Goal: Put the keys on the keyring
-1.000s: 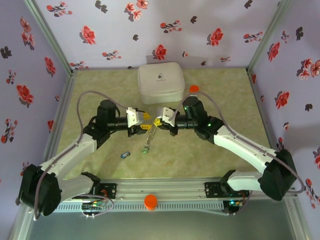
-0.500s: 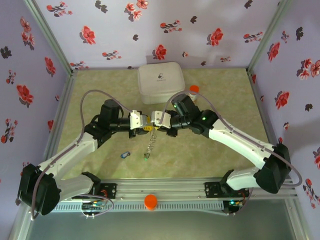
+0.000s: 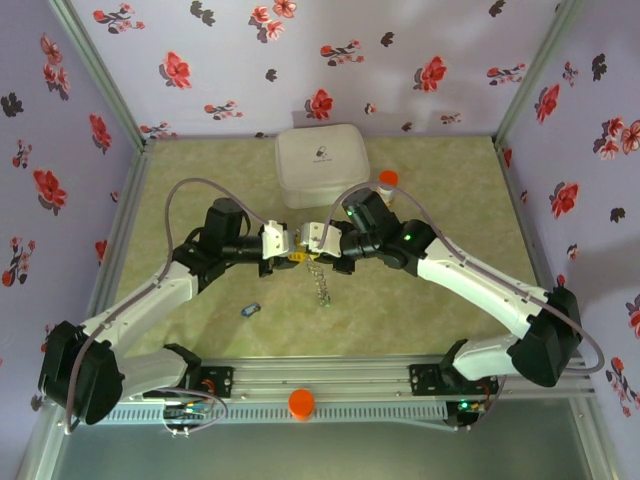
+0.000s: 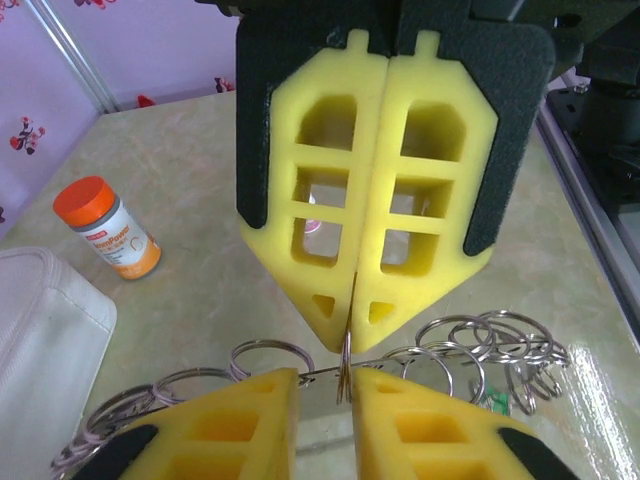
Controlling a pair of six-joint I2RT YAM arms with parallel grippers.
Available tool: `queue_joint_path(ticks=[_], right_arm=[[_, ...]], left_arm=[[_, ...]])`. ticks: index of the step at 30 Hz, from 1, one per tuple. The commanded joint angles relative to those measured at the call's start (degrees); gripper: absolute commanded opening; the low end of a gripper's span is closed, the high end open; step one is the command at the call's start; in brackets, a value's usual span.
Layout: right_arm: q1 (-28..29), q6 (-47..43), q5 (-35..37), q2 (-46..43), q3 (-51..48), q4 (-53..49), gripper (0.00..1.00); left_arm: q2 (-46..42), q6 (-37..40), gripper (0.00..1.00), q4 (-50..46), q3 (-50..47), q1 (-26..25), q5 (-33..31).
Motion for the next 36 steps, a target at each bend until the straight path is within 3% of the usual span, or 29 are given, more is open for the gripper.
queue_joint_path(ticks=[1,8,11,12,14,17,20,26,36], right_arm=[[0.6,1.3,-1.0,-0.2,1.4,2.8,0.00],[0.5,3.5,-3.2,-1.5,-1.0,6.3,0.00],[-0.2,4.7,-4.8,-1.6,-1.4,6.8,0.00],[-0.8,5.6,-5.6,-1.9,-2.0,7.7,0.02],[-2.7,7.7,-8.1,-3.6,-4.2,11.1,0.16],[-7.7,12.9,-14.4,-7.9,-10.3,20.4,0.22],[-10.0,13.8,-19.2,-10.0,-14.1,23.6,0.23],[-10.6,14.9,-19.9,-9.8,-17.9,27.7,0.22],[-10.5,15.8,-22.4,-6.5,-16.4,27.7,0.23]], left_arm=[[0.2,0.0,0.12,1.3,0.6,-0.3,0.3],[0.0,-0.8,0.00,2.5,0.3,-0.3,0.3],[-0.4,-0.9,0.00,2.9,0.1,-0.3,0.4],[-0.6,-1.1,0.00,3.3,-0.2,-0.3,0.4],[-1.2,-1.6,0.00,4.8,-1.0,-0.3,0.1],[-2.4,-4.7,0.00,9.8,-3.4,-0.1,0.0],[-3.3,-9.5,0.00,18.7,-7.0,0.0,0.6],[-3.3,-17.4,0.00,31.7,-11.3,0.2,2.2],[-3.5,-21.1,0.00,35.7,-12.7,0.2,4.4]])
